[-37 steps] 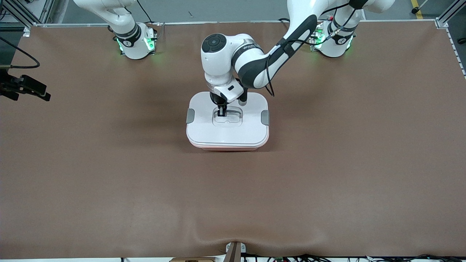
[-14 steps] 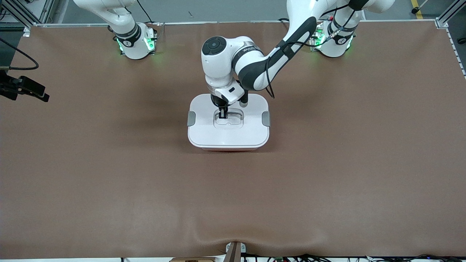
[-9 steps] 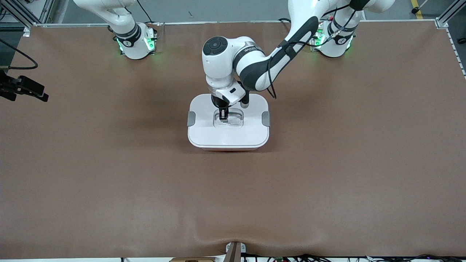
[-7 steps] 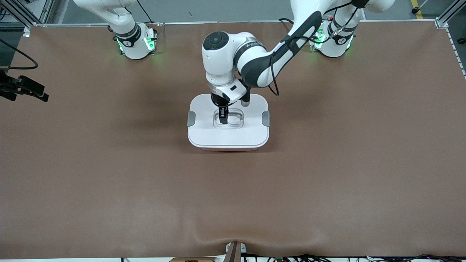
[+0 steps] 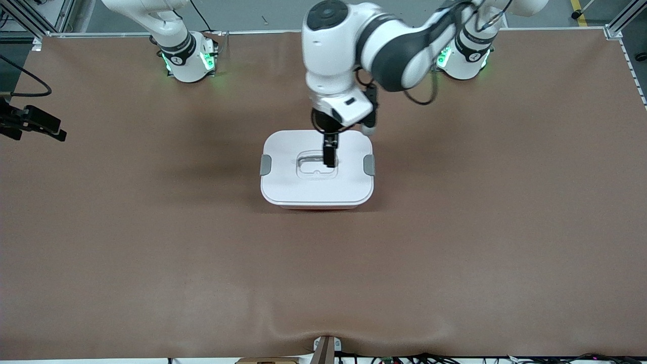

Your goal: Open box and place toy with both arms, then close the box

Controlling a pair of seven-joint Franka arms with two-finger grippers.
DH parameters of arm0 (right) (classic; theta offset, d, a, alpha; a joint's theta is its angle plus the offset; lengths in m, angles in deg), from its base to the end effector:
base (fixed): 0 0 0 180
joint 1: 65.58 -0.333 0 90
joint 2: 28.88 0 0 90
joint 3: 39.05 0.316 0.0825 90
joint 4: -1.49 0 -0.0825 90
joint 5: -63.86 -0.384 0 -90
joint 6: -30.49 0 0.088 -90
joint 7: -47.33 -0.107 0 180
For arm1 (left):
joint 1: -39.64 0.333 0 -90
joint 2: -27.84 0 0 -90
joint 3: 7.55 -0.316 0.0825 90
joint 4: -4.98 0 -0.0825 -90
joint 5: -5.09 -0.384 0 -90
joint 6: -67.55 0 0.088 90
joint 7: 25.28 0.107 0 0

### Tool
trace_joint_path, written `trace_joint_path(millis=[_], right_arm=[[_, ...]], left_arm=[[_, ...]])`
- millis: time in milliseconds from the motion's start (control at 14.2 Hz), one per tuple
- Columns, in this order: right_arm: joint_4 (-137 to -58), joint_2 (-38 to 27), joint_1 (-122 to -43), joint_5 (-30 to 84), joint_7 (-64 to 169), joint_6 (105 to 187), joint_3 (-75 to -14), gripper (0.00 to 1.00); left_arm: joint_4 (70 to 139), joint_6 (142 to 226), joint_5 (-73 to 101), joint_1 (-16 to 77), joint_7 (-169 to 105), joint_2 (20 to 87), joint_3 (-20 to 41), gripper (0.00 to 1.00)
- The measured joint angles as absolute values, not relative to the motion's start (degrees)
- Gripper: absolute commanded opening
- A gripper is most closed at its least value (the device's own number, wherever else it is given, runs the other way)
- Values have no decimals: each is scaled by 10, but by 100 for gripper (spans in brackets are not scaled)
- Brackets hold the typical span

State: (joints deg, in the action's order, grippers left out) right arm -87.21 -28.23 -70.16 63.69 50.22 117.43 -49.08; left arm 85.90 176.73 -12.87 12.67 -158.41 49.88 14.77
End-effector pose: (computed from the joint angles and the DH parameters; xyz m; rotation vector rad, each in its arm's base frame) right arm 0.5501 -0.0516 0.6244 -3.1361 0.0700 0.0654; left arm 0.4942 -0.4740 0.5088 2.2729 1.9458 0.2383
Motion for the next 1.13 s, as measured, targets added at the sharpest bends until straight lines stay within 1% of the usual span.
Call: trace_joint_path(millis=[211,563,1125], right_arm=[[-872,-282,-701,637,502,1174,-491,100],[-872,-282,-701,637,503,1176,-491,100],[-872,-282,-701,637,503,1177,-488,100]], left_arm=[[859,1743,-89,198,-1452,463,148,100],[859,1697,-70,274,-1285,434,148,100],[860,1685,-39,390,-1067,413,148,100]])
